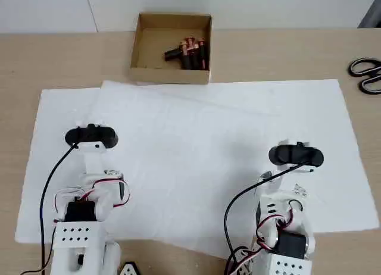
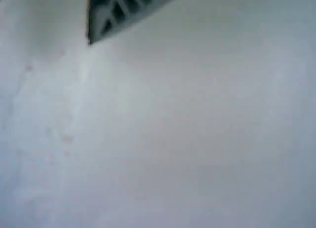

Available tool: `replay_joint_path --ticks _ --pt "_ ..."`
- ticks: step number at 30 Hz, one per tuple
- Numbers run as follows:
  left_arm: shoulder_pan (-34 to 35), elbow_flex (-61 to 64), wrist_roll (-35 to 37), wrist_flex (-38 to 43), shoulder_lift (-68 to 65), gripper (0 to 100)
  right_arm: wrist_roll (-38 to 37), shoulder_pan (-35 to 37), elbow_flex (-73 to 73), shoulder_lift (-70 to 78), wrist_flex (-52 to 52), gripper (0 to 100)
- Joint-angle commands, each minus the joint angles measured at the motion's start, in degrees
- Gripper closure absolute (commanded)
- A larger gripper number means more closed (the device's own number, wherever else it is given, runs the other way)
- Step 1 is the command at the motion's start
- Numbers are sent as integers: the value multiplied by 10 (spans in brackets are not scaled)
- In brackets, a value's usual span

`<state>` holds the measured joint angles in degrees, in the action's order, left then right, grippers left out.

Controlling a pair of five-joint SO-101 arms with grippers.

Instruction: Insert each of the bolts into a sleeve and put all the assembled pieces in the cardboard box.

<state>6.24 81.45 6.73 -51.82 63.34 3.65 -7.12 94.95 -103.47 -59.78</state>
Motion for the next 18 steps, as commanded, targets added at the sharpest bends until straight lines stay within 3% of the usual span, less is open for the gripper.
replay_joint_path --ticks 1,7,18 --pt "-3 -1 -4 11 4 979 -3 -5 -2 -5 12 874" --pt "-8 9 -4 10 28 979 -3 -5 -2 -5 12 874" --pt "-6 95 -3 -153 391 979 -3 -5 -2 -5 12 874"
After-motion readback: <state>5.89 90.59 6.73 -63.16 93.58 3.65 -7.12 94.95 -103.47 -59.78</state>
